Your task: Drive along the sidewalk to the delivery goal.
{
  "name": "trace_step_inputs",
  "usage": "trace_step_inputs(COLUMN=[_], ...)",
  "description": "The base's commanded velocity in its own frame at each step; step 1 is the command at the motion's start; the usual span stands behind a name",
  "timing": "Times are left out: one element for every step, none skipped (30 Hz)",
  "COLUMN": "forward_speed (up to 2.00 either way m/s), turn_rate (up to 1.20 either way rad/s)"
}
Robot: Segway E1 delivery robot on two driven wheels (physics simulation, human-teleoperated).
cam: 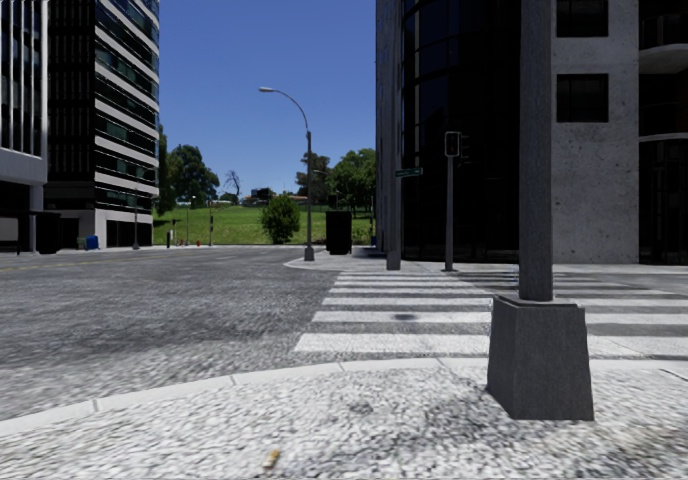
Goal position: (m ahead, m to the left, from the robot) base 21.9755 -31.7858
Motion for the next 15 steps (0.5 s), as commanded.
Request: trace_step_inputs(forward_speed=[2.0,2.0,2.0,2.0,2.0,2.0,2.0,2.0,2.0,2.0,2.0,2.0,2.0,2.0,2.0], turn_rate=[0.0,0.0,0.0,0.0,0.0,-0.06,-0.1,-0.1,-0.11,-0.11,-0.11,-0.11,-0.11,-0.11,-0.18])
